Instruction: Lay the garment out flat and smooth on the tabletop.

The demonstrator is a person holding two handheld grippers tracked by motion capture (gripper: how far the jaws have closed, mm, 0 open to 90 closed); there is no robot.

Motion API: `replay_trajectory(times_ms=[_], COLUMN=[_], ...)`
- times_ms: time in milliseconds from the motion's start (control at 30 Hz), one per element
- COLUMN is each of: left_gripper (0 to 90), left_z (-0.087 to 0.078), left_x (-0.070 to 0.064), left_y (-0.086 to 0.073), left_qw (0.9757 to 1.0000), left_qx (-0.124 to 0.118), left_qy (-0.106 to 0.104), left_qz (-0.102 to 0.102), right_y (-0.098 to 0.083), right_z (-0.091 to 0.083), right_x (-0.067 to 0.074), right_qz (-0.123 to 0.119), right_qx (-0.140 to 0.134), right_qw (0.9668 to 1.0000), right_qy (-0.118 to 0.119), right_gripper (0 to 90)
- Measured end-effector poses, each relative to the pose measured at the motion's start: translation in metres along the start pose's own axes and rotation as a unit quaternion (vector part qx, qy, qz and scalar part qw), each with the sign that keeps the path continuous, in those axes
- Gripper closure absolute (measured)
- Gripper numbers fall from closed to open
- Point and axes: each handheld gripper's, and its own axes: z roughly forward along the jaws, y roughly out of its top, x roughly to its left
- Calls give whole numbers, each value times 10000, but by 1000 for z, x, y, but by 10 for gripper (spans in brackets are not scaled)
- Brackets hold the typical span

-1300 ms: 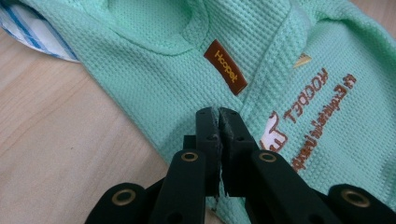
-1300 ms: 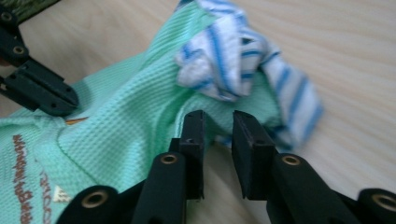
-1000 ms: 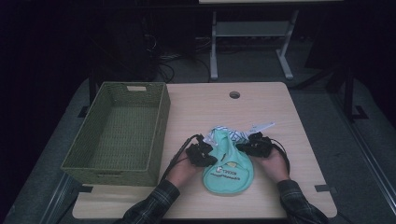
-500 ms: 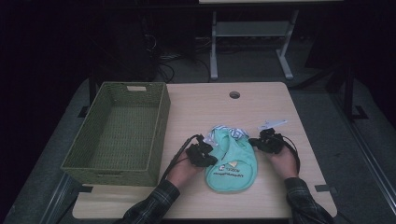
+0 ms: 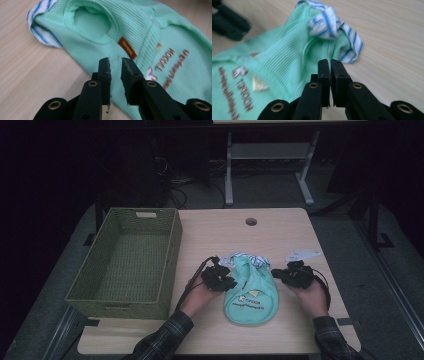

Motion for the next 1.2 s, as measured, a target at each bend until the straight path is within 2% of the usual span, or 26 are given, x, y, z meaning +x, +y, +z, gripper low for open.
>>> replay_trajectory(times_ms=[133, 233, 300, 400, 500, 633, 733, 833, 900, 967, 1200], left_gripper=[760, 752, 775, 880, 891, 892, 891, 887, 885, 883, 880], left_z=[12, 19, 24, 22, 17, 7, 2, -2, -3, -3, -2], left_x=[2, 5, 5, 5, 5, 4, -1, -8, -14, -18, -36], left_y=[5, 5, 4, 3, -1, -11, -18, -24, -27, -28, -27], left_qw=[9999, 9998, 9995, 9993, 9989, 9985, 9987, 9988, 9988, 9989, 9975], left_qx=[103, 167, 303, 328, 414, 513, 500, 454, 444, 410, 514], left_qy=[73, 81, 93, 63, 101, 116, 46, -96, -120, -174, -393], left_qz=[65, 52, 87, 148, 168, 132, 119, 130, 158, 121, 285], right_y=[-11, -16, -17, -18, -16, -16, -17, -18, -19, -20, -19], right_z=[-2, 3, 6, 11, 11, 9, 8, 7, 6, 5, 7], right_x=[12, 19, 21, 23, 23, 16, 11, 11, 12, 12, 12], right_qz=[-41, -152, -200, -289, -346, -331, -303, -316, -314, -297, -364], right_qx=[197, 388, 499, 599, 699, 714, 704, 709, 697, 685, 659], right_qw=[9996, 9988, 9982, 9975, 9969, 9969, 9971, 9970, 9971, 9972, 9971], right_qy=[191, 258, 256, 222, 111, 17, 18, 13, 57, 83, 66], right_gripper=[884, 895, 896, 898, 899, 900, 900, 900, 900, 899, 899])
